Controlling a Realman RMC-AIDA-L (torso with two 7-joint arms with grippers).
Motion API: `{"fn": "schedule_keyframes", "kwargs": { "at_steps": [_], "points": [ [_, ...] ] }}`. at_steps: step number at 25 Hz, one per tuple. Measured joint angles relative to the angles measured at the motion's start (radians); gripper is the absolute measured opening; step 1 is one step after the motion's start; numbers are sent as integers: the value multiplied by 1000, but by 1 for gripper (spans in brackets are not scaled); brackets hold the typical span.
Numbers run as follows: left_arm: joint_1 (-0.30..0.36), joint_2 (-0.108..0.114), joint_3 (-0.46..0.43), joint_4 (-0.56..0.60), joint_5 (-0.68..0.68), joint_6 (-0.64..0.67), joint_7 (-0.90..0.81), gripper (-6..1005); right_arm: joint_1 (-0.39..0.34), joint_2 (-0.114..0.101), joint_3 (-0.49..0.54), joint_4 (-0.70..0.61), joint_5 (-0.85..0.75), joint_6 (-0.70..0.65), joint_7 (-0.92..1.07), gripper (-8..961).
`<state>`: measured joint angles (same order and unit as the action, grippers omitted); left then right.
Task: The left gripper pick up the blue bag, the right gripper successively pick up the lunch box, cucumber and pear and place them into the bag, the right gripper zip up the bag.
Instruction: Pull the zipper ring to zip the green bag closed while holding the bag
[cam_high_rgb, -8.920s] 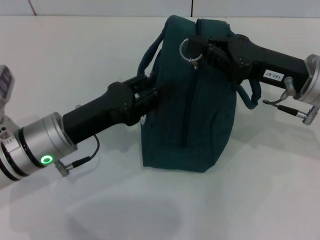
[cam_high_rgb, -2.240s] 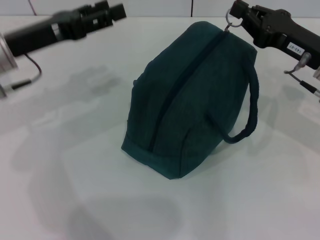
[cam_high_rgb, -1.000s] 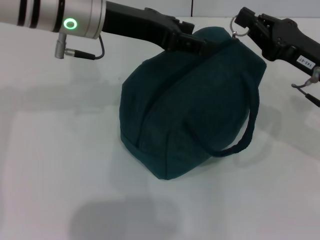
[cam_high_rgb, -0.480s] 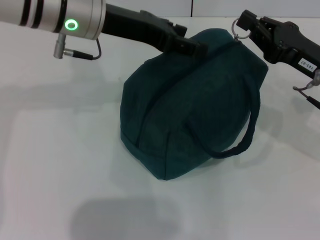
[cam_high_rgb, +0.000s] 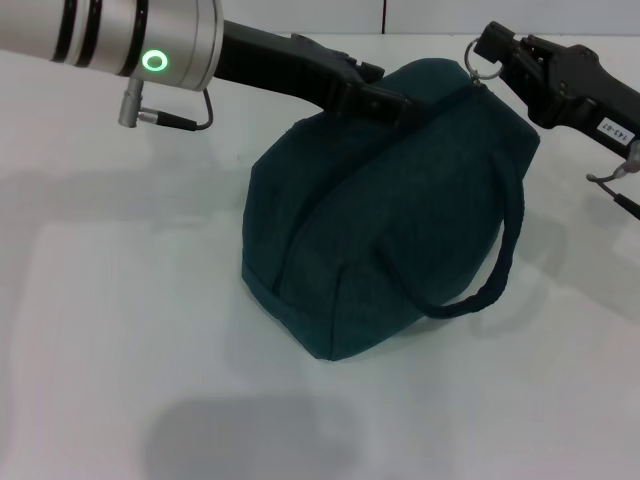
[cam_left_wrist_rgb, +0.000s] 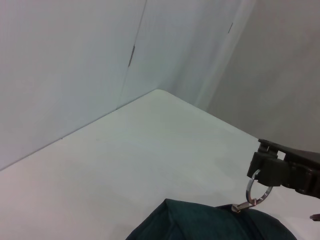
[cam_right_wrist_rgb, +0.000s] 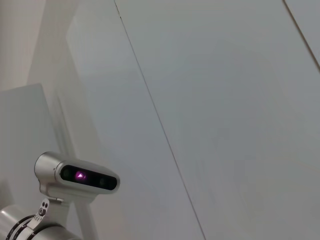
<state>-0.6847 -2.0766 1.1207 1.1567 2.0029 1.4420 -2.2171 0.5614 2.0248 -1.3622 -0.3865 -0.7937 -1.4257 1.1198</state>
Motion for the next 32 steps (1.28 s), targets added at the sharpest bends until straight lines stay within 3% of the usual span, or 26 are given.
{"fn": "schedule_keyframes", "kwargs": {
  "at_steps": [6,11,22,32],
  "points": [
    [-1,-5,-8,-9,-4,-28,0,772,0,0,0,0,2,0,0,98],
    [2,-6,-7,-11,-6,-36,4,694,0,0,0,0,3,-1,-6,99],
    [6,-8,-16,-46,-23,-61,-1,664,0,0,0,0,4,-1,-9,100],
    [8,-8,-58,-97,-86,-62,5,578,0,0,0,0,3,-1,-9,101]
  ]
}}
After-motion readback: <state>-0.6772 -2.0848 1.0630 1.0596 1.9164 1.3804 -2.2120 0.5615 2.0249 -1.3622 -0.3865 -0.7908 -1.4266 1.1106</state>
